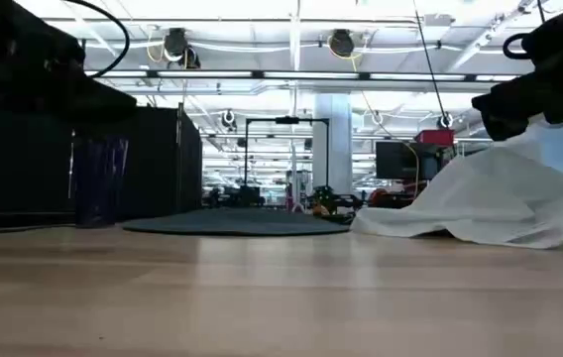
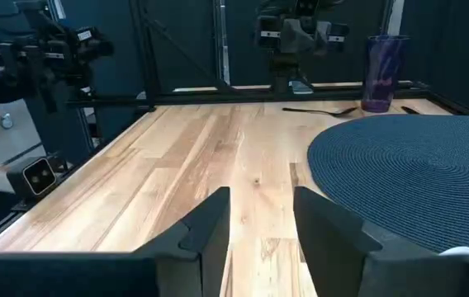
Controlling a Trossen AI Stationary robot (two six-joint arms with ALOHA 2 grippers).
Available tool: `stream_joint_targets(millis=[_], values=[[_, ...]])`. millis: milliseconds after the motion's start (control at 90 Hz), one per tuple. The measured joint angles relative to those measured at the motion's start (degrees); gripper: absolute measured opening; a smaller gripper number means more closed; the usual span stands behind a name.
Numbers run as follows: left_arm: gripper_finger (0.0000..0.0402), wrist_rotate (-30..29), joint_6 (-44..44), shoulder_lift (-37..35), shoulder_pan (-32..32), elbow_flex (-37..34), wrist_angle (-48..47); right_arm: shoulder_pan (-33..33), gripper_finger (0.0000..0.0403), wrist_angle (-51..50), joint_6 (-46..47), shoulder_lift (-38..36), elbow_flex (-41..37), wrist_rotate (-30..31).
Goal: Set table place
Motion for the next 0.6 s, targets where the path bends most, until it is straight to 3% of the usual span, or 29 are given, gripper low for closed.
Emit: stream_joint_targets(millis=[333,433,600], values=[[0.0097,0.0,0.0,0.0,0.0,0.0,0.2,0.0,0.0123,1.5,-0.1,0.0,0.0,0.4],[0.0097,-1.5,0.0,0.0,0.0,0.0,1.4,0.0,0.0123,1.6,-0.4,0.0,0.0,3.7],[0.0097,-3.0,-4.3,0.0,0.0,0.0,8.2,0.0,0.0123,5.4,8.1,0.0,0.0,4.3]])
